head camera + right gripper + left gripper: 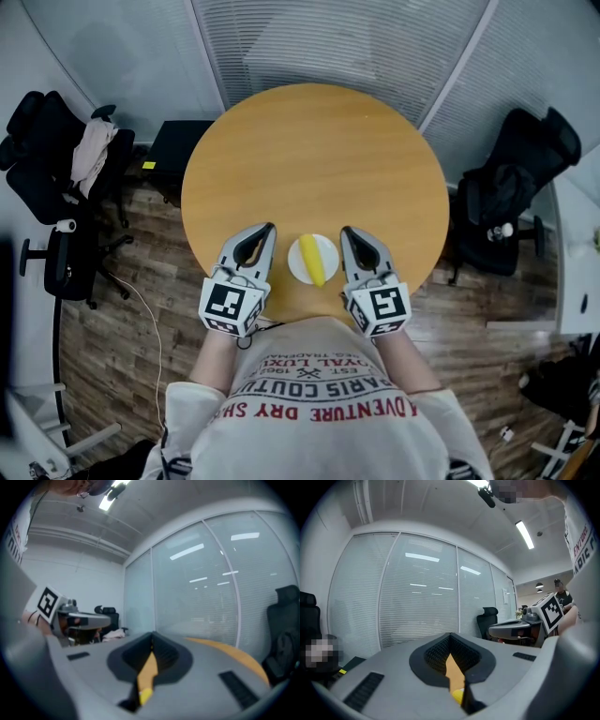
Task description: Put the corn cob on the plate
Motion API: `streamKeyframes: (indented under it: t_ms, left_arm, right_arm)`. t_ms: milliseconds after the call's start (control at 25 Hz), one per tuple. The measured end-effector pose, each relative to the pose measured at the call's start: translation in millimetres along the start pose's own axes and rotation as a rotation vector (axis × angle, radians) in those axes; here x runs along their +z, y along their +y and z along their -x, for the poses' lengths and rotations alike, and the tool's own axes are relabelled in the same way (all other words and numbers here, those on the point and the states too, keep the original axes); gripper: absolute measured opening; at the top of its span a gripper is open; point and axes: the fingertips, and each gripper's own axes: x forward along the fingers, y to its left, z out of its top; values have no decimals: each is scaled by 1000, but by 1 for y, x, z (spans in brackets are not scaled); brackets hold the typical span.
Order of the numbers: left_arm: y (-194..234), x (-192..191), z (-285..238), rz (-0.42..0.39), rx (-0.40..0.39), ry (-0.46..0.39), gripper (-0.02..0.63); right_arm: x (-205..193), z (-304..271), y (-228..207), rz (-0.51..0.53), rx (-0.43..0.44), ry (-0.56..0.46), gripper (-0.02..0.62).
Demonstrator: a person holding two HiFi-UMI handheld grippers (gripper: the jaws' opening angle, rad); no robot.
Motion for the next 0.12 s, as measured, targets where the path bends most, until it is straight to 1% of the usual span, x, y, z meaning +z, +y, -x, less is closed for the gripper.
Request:
streamKeyframes:
  t_ms: [120]
  left_arm:
    - [3, -3, 0, 1, 0, 7, 32]
  right_arm:
    - [-1, -2, -1, 3, -14, -4, 29]
